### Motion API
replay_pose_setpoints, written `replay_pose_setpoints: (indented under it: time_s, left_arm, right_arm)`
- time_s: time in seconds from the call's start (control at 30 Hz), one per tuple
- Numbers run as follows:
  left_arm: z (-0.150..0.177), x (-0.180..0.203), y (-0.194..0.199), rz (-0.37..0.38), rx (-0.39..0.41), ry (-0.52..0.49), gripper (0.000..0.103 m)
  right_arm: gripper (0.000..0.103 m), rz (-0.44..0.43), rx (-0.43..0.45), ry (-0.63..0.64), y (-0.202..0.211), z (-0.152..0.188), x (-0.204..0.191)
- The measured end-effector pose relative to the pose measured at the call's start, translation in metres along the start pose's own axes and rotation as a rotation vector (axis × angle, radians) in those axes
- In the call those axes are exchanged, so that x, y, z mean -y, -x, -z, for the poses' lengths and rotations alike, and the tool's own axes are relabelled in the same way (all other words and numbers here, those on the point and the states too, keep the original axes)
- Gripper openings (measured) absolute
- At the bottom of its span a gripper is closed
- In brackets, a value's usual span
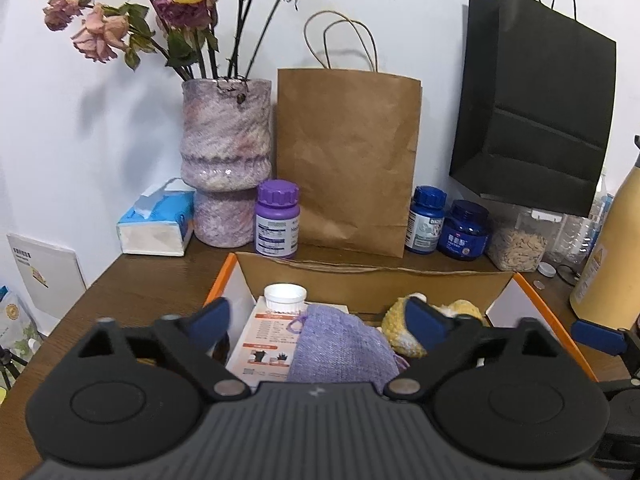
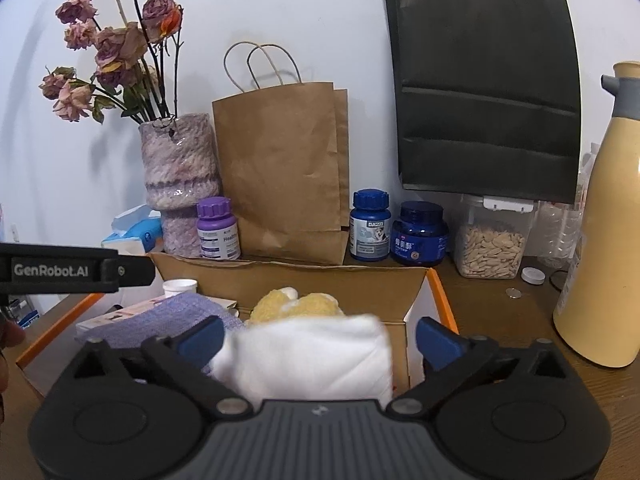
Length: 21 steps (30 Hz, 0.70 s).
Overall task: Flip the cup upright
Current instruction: 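Open the right tool to drop the tissue while the left tool releases the white cap, then move both tools back toward the navy glasses case and black cable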
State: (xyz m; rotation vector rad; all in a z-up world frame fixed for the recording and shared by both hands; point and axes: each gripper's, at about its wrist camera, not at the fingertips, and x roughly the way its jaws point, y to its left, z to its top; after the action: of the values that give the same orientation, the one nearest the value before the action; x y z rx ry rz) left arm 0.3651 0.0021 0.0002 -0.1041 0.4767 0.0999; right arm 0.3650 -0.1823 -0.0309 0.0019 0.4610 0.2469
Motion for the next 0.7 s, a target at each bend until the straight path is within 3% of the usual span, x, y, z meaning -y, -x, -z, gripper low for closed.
replay_pose_setpoints:
  time_s: [0.7]
  left_arm:
    - [0.004, 0.0, 0.036, 0.01, 0.05, -0.003, 0.103]
  right_arm:
    - [0.103, 0.002, 0.021, -0.015, 0.031, -0.005, -0.002]
